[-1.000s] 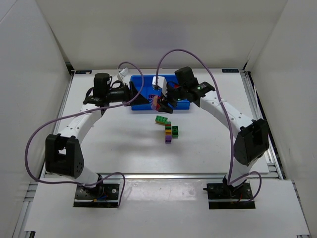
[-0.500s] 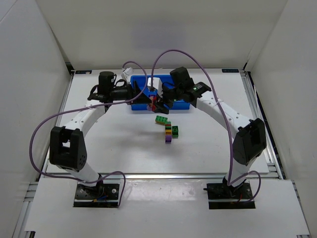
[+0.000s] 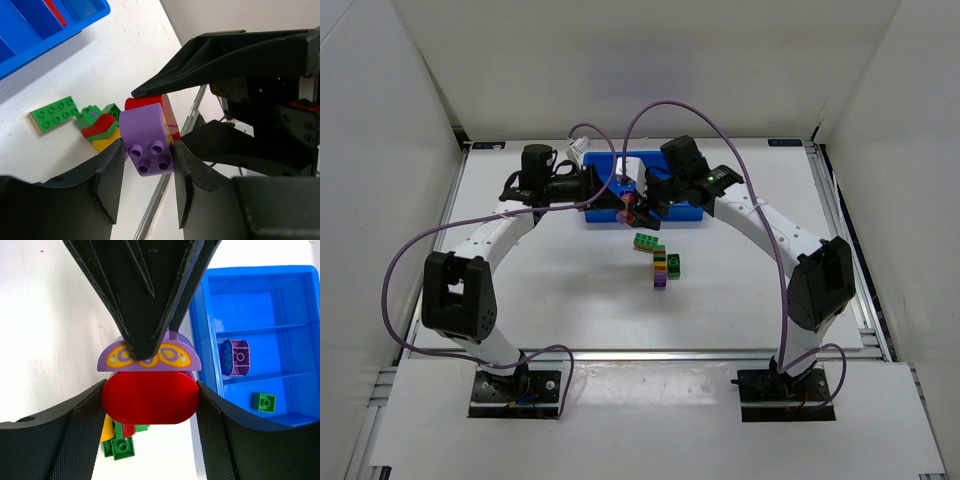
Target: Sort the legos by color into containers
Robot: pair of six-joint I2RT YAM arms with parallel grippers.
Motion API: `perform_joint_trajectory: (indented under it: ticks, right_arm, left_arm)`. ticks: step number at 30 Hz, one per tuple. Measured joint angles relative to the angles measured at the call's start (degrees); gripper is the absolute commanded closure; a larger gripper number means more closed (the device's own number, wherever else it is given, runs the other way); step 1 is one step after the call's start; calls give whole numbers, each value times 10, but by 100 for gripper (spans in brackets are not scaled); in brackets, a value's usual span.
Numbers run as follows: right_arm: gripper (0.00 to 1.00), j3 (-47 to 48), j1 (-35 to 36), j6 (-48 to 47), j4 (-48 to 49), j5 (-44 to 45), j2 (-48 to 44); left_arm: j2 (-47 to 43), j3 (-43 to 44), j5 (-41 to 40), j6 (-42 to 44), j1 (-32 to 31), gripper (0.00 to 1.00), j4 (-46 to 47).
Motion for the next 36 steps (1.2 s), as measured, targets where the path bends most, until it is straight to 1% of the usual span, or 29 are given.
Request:
perform_joint_trajectory:
  ticks: [5,13,21,24,27,35,36]
  right_arm:
    - [83,0,0,0,1,3,0]
    - [86,-27,-11,0,31,4,-6]
    - [87,-94,-94,-7,30,30,-30]
    - [87,-105,-125,-7,31,45,-30]
    - [87,-80,-155,-1,30,59,-4]
    - [86,67,-202,23,36,105,159]
    - [83,82,-203,26,35,110,177]
  left_arm:
    - [0,0,-1,0,0,71,0]
    - [0,0,-2,5,10,75,4]
    - [-21,0,22,0,64,76,37]
    - [-29,0,23,2,78,75,41]
    - [-34,5,19,18,79,74,31]
    - [-34,29,-14,83,79,73,-19]
    - [-34,32,-19,91,78,73,-27]
